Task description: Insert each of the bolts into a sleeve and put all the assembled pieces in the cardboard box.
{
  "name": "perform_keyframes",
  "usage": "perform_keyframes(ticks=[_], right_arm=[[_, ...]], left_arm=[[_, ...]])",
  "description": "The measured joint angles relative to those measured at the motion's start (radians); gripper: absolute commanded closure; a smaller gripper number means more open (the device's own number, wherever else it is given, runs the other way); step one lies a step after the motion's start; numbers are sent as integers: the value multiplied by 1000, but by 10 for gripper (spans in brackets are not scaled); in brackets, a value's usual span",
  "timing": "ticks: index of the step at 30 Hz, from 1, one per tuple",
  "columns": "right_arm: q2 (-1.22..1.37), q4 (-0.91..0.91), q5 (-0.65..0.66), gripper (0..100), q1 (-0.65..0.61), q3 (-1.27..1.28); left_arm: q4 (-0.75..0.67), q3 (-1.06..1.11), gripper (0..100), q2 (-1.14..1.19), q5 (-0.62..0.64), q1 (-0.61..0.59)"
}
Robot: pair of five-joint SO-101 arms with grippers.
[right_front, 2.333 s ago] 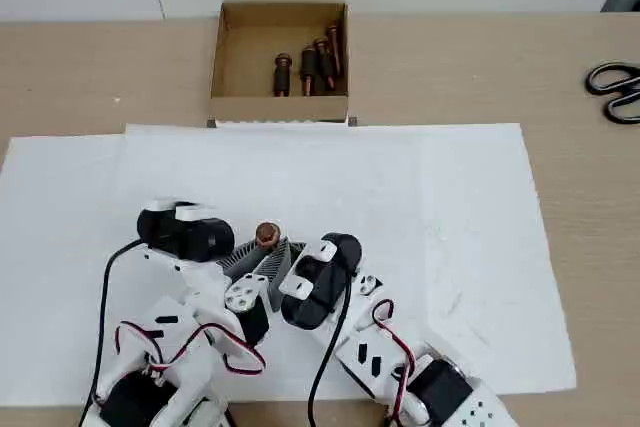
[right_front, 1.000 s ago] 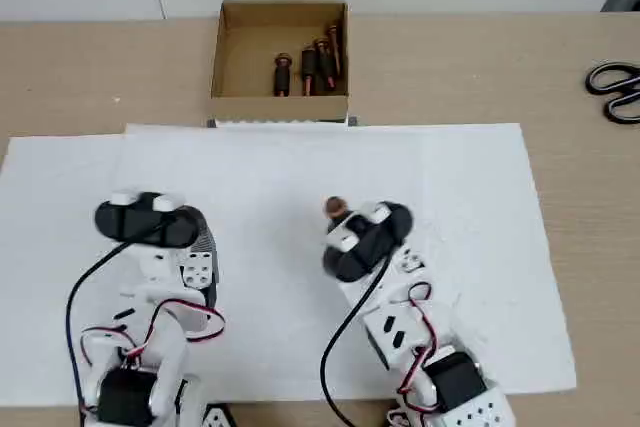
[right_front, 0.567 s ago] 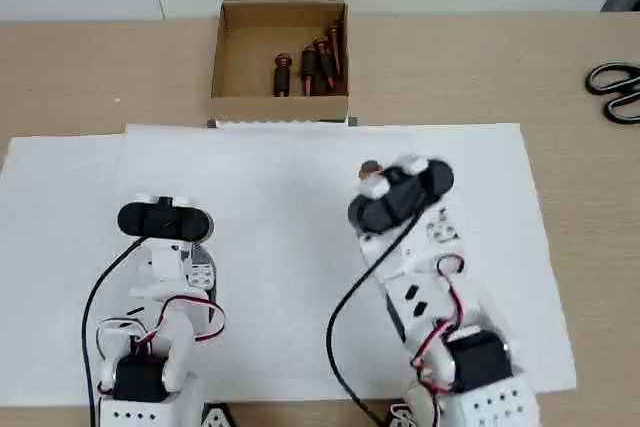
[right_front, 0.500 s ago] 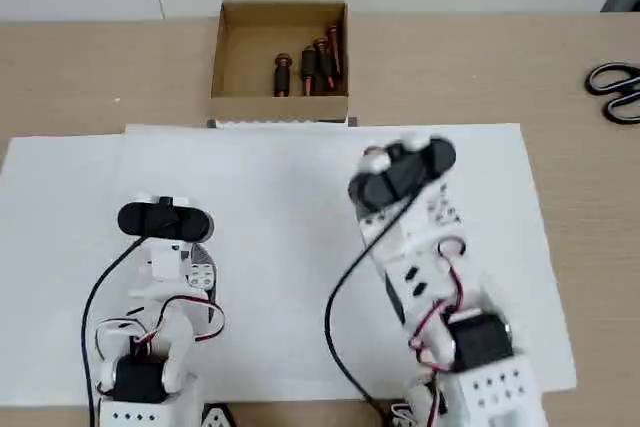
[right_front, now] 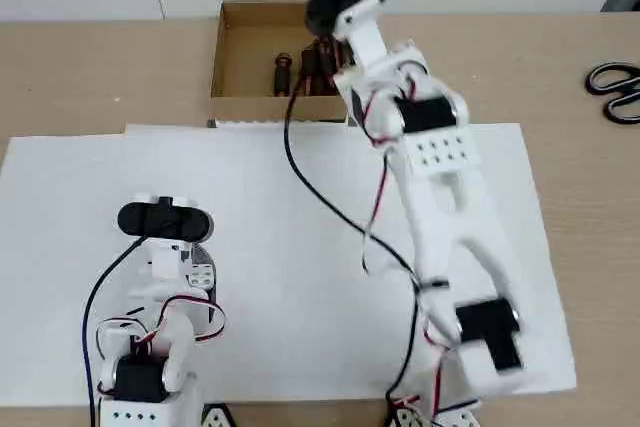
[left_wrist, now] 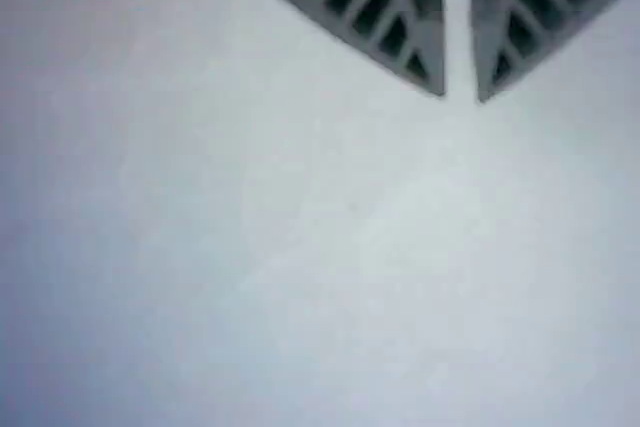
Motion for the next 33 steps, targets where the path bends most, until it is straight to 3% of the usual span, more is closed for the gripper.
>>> perform_keyframes(ticks=[16,23,33], right_arm=[[864,0,390,994,-80,-953],[1040,101,417,834,-104,-1208],[1073,144,417,890,-104,-1339]], left_arm=[[0,0,994,0,0,0],[0,0,994,0,0,0],[0,0,994,0,0,0]])
